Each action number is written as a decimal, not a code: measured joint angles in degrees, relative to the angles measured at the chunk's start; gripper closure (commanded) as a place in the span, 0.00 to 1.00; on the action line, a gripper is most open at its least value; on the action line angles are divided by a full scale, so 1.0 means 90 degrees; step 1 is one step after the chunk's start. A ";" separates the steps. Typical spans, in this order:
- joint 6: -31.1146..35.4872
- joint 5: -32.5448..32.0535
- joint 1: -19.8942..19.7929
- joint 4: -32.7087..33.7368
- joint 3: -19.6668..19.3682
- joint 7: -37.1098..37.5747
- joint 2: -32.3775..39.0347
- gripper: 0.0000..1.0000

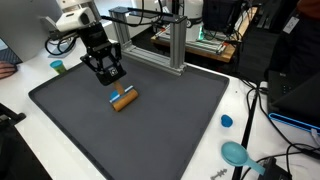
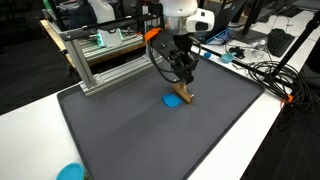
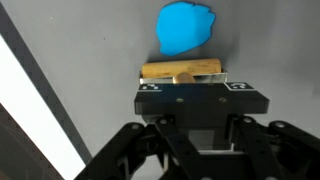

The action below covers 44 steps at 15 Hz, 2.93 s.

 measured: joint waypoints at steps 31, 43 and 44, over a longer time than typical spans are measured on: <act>-0.0810 -0.1743 0.0659 0.0474 -0.0511 0.2566 0.0035 0.78; -0.0881 -0.1739 0.0655 0.0572 -0.0460 0.2723 0.0159 0.78; -0.0881 -0.1749 0.0655 0.0573 -0.0462 0.2800 0.0161 0.78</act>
